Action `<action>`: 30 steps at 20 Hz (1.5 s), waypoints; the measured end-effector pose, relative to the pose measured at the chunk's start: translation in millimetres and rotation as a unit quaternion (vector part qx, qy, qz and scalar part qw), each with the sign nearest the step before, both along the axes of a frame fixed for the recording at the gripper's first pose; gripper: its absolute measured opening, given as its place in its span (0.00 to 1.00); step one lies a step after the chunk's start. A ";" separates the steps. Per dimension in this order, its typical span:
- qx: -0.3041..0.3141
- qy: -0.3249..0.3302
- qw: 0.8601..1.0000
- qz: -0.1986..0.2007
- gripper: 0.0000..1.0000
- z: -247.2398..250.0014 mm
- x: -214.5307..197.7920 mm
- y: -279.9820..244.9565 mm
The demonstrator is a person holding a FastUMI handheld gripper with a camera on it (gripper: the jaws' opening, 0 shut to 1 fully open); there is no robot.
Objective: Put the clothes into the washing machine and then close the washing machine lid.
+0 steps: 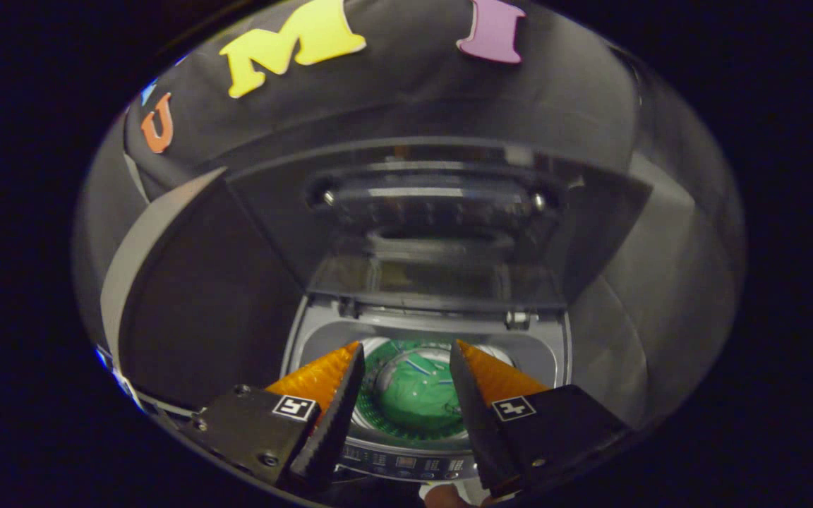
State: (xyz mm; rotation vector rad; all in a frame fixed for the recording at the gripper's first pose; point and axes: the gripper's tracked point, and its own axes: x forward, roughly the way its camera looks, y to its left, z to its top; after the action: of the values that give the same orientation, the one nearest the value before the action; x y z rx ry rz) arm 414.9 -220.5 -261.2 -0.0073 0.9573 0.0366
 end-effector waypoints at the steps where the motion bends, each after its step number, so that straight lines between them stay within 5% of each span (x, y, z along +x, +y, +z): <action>1: 0.000 -0.016 1.000 0.001 0.77 15.6 6.2 4.8; 8: 0.016 -0.108 0.994 0.017 0.77 92.1 61.6 26.2; 12: -0.002 -0.110 0.994 -0.002 0.97 94.4 105.3 15.8; 18: -0.020 -0.101 0.994 -0.019 0.98 79.7 152.3 5.2; 24: -0.005 -0.068 0.996 -0.051 0.98 52.9 160.1 -1.6; 30: -0.036 -0.114 0.991 -0.062 0.98 62.8 142.0 -5.2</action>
State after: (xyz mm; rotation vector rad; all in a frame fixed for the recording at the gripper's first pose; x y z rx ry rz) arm 556.9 -225.7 -198.4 -0.0180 0.7291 -0.1115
